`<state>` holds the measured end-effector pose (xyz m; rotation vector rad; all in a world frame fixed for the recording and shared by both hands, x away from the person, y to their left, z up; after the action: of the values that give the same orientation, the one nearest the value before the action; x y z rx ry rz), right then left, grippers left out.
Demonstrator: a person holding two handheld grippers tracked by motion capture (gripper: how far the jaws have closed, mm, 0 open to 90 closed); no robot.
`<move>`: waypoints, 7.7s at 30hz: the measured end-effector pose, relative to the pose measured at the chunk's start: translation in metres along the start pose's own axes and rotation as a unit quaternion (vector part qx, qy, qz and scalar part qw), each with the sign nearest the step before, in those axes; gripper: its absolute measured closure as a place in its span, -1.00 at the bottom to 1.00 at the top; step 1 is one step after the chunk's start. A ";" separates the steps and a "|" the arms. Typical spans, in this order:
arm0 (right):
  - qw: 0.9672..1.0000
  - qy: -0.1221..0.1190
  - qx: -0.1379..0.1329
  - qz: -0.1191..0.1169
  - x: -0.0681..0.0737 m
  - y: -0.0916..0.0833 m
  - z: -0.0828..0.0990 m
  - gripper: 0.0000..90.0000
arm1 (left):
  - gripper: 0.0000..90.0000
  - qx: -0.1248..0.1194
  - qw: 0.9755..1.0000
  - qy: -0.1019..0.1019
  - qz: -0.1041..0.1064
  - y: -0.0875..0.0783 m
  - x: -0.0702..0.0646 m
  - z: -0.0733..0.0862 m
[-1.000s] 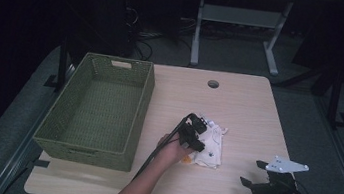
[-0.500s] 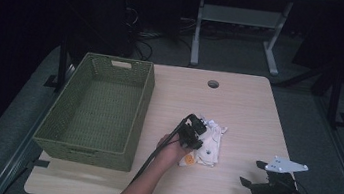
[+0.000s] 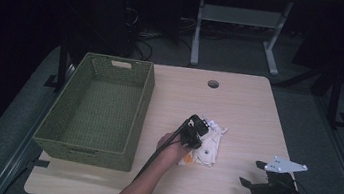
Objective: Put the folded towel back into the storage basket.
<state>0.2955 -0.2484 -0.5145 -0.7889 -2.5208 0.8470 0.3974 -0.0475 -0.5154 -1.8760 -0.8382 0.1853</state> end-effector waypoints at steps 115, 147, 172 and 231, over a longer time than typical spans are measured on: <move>1.000 0.006 0.005 0.015 -0.005 -0.003 0.003 -0.69 | 0.85 -0.166 0.933 -0.190 0.255 -0.202 0.095 0.067; 1.000 0.005 0.015 0.020 -0.007 -0.001 0.005 -0.69 | 0.85 -0.190 0.921 -0.252 0.228 -0.220 0.167 0.131; 0.999 0.020 0.012 0.025 -0.014 -0.003 0.008 -0.69 | 0.84 -0.141 0.932 -0.284 0.177 -0.200 0.219 0.170; 0.999 0.022 0.017 0.019 -0.014 0.001 0.010 -0.69 | 0.33 0.123 0.984 -0.126 0.032 -0.092 0.213 0.196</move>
<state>0.3019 -0.2607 -0.5242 -0.8368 -2.4534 0.8736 0.4192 0.2532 -0.4766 -1.6681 -0.8820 0.5507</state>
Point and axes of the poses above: each handheld gripper's, and its own axes: y roughly forward along the jaws, z roughly out of its underside, x roughly to its left, the point moved 8 cm from there along y, roughly forward along the jaws, and after that the axes turned 11 degrees about -z, right-handed, at the moved point
